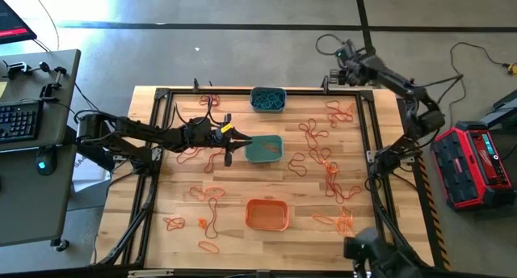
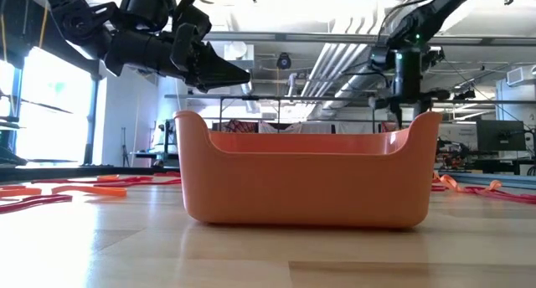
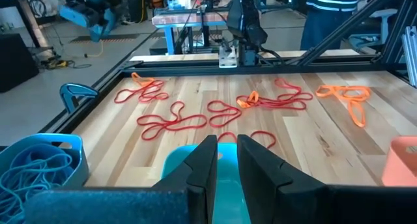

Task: Sort rubber bands into baskets
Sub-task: Put the orange rubber band into the green bin

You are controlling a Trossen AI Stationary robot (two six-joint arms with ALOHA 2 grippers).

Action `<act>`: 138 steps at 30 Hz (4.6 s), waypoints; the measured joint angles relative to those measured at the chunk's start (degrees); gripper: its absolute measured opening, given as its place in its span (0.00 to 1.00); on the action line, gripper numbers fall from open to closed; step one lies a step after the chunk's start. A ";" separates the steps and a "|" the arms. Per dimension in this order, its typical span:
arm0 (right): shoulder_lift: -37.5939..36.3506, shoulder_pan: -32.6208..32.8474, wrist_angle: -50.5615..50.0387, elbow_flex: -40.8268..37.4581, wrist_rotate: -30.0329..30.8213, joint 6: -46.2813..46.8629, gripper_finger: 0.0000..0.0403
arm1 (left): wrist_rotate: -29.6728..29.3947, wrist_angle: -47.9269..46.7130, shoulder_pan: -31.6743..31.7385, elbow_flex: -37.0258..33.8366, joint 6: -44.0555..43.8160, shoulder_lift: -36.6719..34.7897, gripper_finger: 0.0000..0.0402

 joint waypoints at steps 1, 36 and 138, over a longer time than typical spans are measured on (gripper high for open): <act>0.99 -1.00 -2.04 1.38 -1.03 -0.51 0.41 | 0.00 0.00 0.00 0.00 0.06 0.00 0.12; 26.99 -0.48 -26.02 13.95 -3.48 16.37 0.41 | -0.02 -2.54 -0.15 0.04 0.13 0.00 0.12; 7.99 14.04 2.14 -14.35 18.09 35.30 0.00 | 0.22 -6.75 -0.33 -0.01 5.03 0.00 0.12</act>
